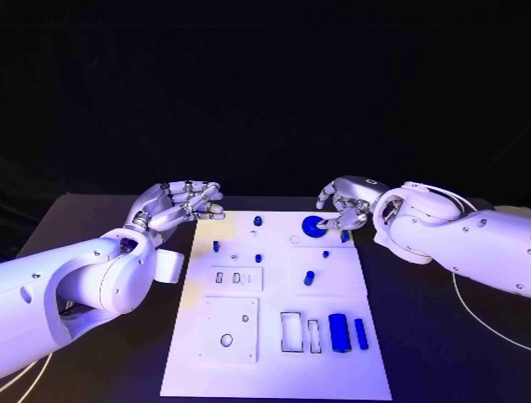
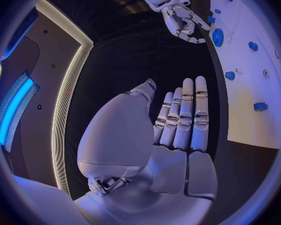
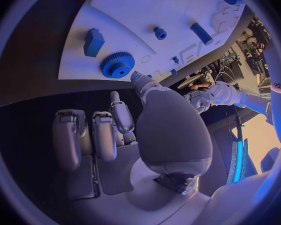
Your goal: Assemble the parts on the task board
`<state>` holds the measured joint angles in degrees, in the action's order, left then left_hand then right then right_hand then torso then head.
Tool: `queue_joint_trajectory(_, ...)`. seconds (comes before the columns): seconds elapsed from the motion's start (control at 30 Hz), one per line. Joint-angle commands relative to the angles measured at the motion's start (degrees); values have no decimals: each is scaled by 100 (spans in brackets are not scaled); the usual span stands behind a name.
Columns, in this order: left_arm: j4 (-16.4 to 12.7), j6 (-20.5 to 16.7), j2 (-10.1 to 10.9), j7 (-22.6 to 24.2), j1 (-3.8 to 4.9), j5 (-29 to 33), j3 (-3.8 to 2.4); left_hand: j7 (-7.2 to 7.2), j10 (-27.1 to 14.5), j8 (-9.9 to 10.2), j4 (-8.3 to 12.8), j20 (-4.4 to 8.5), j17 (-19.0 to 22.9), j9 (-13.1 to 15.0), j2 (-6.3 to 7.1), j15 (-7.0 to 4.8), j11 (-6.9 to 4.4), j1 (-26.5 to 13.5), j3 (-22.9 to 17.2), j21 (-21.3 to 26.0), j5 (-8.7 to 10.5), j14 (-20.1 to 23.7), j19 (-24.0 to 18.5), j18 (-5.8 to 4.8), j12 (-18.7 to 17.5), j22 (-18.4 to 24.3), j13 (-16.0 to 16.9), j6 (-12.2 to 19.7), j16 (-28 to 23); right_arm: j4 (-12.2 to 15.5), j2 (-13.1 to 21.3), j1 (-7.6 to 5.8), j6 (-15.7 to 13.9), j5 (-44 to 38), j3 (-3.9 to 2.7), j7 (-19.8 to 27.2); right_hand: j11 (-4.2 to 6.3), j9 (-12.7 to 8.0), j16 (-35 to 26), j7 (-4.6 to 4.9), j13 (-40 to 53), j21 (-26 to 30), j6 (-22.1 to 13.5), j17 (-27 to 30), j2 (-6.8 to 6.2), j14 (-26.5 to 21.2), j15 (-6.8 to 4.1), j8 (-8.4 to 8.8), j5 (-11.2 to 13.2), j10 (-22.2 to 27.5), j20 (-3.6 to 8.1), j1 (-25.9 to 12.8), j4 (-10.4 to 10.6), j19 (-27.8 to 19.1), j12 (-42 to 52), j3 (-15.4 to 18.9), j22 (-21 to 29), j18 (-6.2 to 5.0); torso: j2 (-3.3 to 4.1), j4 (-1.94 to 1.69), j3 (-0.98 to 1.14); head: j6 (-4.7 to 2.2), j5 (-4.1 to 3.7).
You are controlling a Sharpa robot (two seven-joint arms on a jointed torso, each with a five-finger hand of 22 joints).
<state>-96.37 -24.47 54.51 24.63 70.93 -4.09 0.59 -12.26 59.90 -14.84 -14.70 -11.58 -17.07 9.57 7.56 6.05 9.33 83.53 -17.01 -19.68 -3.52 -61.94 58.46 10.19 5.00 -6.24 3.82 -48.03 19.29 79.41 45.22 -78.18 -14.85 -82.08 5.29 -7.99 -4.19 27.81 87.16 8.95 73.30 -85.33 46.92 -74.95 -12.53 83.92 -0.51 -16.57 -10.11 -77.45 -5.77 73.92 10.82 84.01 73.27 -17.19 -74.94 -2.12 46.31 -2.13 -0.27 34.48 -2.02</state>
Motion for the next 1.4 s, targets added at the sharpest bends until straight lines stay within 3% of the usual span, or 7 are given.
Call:
queue_joint_trajectory(0.03,-1,126,-15,24,7,-21,-4,-46,-9,38,13,-10,-5,-8,47,1,12,32,-26,-13,32,-13,22,29,-31,5,-3,32,8,-56,-40,36,318,142,6,-86,2,14,41,6,155,-31,-69,-696,12,452,51,-21,-28,-110,-33,64,19,217,162,56,-946,62,4,-11,-3,22,8)
queue_joint_trajectory(0.27,6,131,-12,21,7,-21,-4,-46,-9,38,13,-10,-5,-8,47,1,12,32,-26,-13,32,-13,22,29,-31,5,-3,32,8,-194,-134,91,352,185,14,-95,-10,27,50,16,340,-42,-99,-717,37,455,62,-45,-34,-212,-44,91,73,229,356,106,-965,66,2,9,-5,38,29)
queue_joint_trajectory(1.0,20,120,-25,27,7,-21,-4,-44,-5,37,18,-11,-15,-7,42,0,10,34,-32,-11,32,-10,21,29,-38,9,-2,30,3,-449,-424,109,353,210,30,-118,-18,47,62,22,555,-65,-93,-743,115,460,71,-93,-70,-340,-53,144,127,250,579,82,-1001,73,5,2,-6,60,36)
queue_joint_trajectory(1.4,34,131,-24,15,7,-21,-4,-44,-5,37,18,-11,-15,-7,42,0,10,34,-32,-11,32,-10,21,29,-38,9,-2,30,3,-476,-427,112,483,-69,39,-150,-2,62,87,7,723,-124,20,-807,158,471,60,-181,-135,-433,-46,357,23,302,753,-166,-1084,94,2,10,0,93,50)
